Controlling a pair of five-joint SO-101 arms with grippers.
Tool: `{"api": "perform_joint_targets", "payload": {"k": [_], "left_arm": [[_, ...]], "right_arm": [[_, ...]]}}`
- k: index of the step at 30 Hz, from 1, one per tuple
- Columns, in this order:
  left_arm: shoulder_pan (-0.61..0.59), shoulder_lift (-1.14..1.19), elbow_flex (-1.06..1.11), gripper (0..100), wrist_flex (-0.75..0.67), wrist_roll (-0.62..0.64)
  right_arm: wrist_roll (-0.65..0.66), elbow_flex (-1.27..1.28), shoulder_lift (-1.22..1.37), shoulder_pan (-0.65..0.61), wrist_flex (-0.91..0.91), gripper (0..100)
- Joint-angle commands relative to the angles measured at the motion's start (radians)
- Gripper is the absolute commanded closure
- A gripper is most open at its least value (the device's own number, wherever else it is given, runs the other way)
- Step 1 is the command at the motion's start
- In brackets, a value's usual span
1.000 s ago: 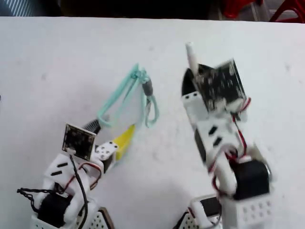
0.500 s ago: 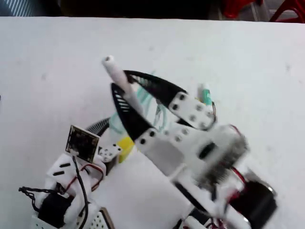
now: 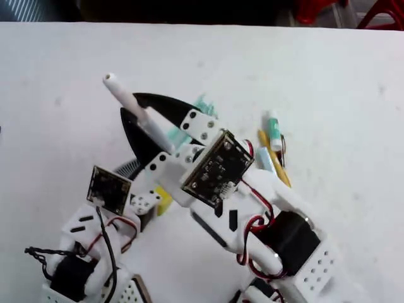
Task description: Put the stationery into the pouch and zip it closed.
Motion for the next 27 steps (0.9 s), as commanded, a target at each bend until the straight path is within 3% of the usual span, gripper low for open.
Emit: {"api": "perform_joint_targets", "payload": {"k": [1,5,15,22,27], "left_arm": [[0.015,0.001,0.0,73,0.009,0.009],[0.013,0.001,0.0,73,0.008,0.009],[-0.035,0.001,-0.002,73,0.006,0.009],[-0.03,0.001,-0.002,73,0.006,0.009],[-0.025,0.001,-0.002,73,0.006,0.009]], "right_arm": [[-0.003,0.018,0.001,-0.007,-0.028,98.2],[0.0,0.048,0.001,0.001,-0.022,98.2],[-0.008,0.064,-0.042,0.16,0.067,98.2],[-0.009,0.071,-0.137,0.13,0.142,98.1],[-0.009,0.153,-0.137,0.07,0.091,98.1]]}}
